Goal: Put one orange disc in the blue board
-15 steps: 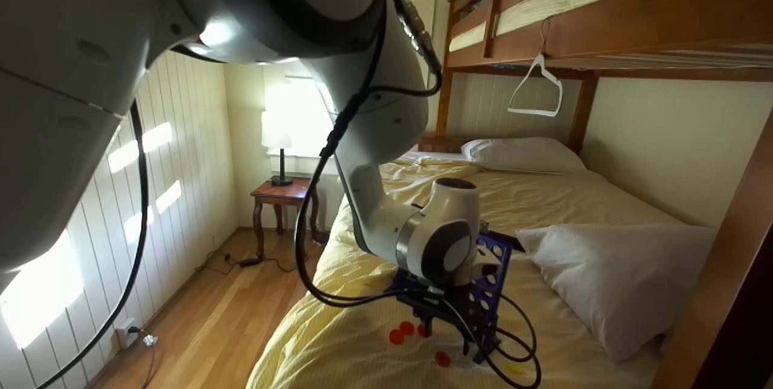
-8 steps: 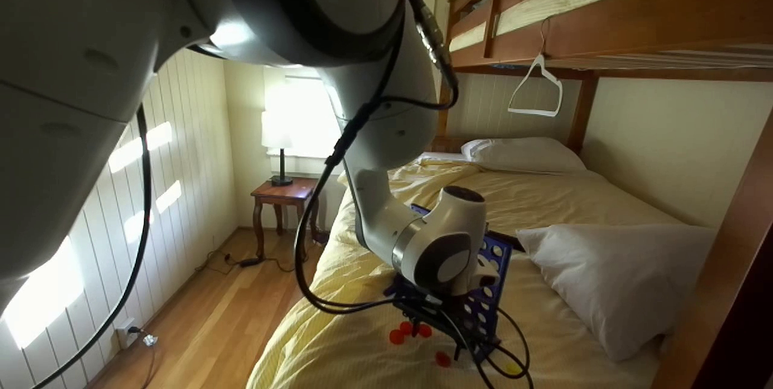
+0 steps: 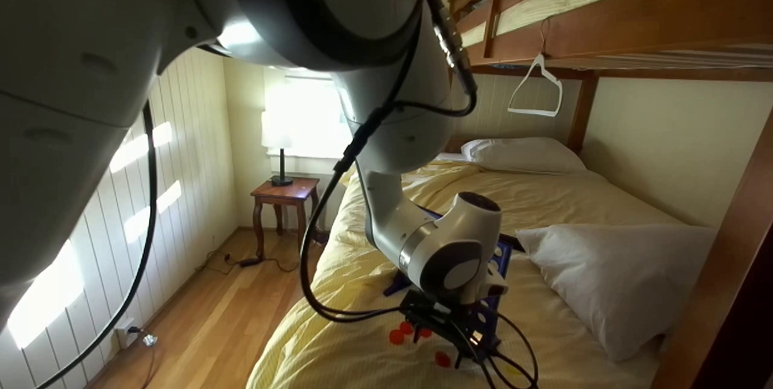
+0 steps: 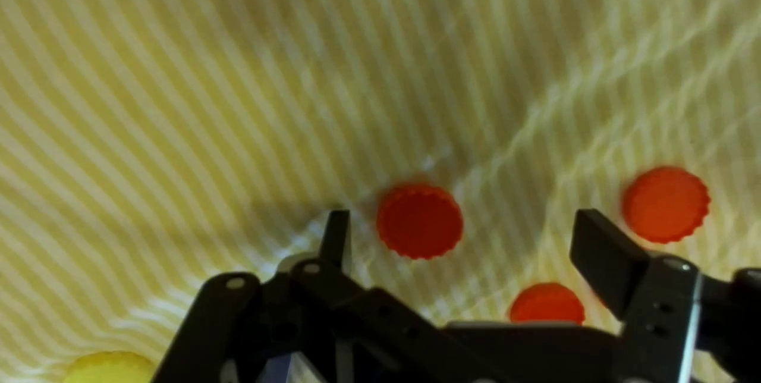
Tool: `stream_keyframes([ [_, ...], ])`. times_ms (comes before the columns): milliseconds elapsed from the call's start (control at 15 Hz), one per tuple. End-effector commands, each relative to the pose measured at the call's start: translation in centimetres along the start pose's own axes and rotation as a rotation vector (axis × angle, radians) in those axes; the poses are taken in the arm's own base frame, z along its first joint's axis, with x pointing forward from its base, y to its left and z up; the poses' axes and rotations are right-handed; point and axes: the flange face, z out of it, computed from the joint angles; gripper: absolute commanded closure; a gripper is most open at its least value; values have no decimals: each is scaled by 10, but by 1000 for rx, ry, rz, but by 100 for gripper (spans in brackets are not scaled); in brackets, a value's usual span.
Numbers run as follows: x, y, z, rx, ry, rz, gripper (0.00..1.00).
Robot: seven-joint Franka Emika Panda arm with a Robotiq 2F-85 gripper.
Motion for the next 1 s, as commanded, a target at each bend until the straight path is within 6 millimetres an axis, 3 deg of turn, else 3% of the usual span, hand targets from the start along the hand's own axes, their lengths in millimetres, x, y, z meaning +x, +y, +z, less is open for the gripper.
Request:
stream_keyframes([
  [0, 4, 1, -1, 27, 2, 1, 17],
  [67, 4, 2, -1, 27, 5, 3, 19],
  [133, 5, 2, -1, 27, 8, 8, 28],
  [200, 5, 3, 0, 30, 9, 11, 44],
  [267, 5, 3, 0, 31, 8, 13, 45],
  [733, 5, 3, 0, 30, 7, 14, 95],
  [800, 5, 3, 1, 28, 5, 15, 99],
  [867, 5, 3, 0, 27, 5, 16, 57],
  [933, 5, 3, 0, 26, 6, 15, 63],
])
